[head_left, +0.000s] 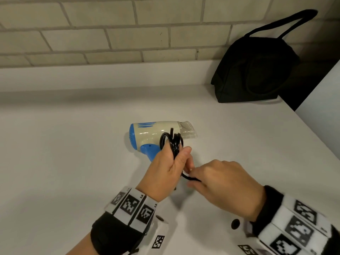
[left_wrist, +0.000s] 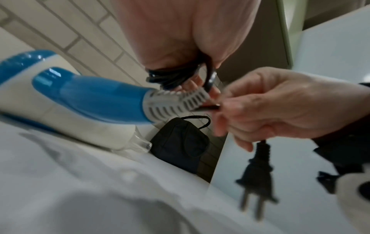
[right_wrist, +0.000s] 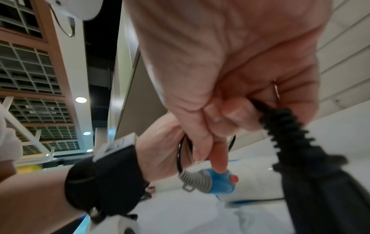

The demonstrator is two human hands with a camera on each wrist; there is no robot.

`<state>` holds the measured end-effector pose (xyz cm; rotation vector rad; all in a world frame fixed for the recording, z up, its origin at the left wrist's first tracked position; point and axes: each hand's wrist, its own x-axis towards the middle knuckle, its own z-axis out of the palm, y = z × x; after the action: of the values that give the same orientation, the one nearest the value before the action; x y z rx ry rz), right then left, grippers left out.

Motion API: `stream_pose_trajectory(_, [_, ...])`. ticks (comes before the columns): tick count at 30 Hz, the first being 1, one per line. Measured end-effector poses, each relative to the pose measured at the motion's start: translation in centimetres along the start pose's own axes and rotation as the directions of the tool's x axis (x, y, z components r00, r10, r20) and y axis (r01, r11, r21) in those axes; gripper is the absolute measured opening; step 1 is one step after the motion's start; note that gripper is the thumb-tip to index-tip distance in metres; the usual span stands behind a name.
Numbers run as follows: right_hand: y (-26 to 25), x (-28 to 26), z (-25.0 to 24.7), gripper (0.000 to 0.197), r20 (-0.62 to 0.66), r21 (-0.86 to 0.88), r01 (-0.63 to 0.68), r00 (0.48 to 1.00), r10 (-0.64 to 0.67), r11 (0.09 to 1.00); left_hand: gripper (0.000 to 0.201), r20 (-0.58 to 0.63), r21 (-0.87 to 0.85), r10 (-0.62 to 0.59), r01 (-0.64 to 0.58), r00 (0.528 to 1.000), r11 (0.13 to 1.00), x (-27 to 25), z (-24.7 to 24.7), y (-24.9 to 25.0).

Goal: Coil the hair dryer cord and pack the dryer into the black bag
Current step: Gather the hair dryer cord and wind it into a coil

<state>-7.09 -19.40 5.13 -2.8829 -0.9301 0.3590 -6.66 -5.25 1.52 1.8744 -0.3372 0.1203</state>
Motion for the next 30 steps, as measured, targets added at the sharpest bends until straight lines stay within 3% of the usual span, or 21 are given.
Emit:
stream_pose_trajectory(6, [0.4,-1.5,-1.0,0.025,0.023,0.289,0.066,0.997,-0.076,0.955,0.023,0.047,-0.015,0.002,-0.001,0.999,1.0,-0.1,0.3,0.6])
stream_pose_trajectory(10, [0.2,-0.7,0.4,0.029,-0.071,0.221,0.053,0.997,-0.038,0.974,0.035,-0.103,-0.222,-0.135,0.109,0.985,0.969,0.6,0.1,1.0])
stream_pose_trajectory(12, [0.2,-0.2,1.7,0.028,-0.06,0.16,0.035,0.998,-0.026,0.987,0.036,-0.132,-0.338,-0.226,0.17,0.965,0.926,0.8,-0.4,1.1])
stream_pose_trajectory(15, [-0.5,0.0,2.8,0.029,-0.052,0.116,0.062,0.997,-0.056,0.991,0.043,-0.144,-0.434,-0.27,0.184,0.952,0.882,0.7,-1.1,1.4])
stream_pose_trajectory(21, [-3.0,-0.3,2.5,0.028,-0.115,0.24,0.266,0.963,-0.244,0.934,0.03,-0.098,-0.249,-0.169,0.14,0.981,0.958,-0.2,0.0,1.5])
stream_pose_trajectory(25, [-2.3,-0.3,3.4,0.036,-0.158,0.387,0.288,0.957,-0.244,0.876,0.044,-0.083,-0.186,-0.128,0.111,0.988,0.976,-0.5,0.2,1.2])
stream_pose_trajectory(27, [-2.0,-0.5,3.9,0.046,-0.219,0.42,0.291,0.952,-0.216,0.86,0.039,-0.077,-0.113,-0.098,0.089,0.992,0.99,-0.5,0.2,0.9])
stream_pose_trajectory(30, [-1.0,-1.0,3.6,0.046,-0.302,0.443,0.228,0.948,-0.095,0.867,0.027,-0.05,0.041,-0.045,0.047,0.998,0.998,-0.7,0.0,0.2])
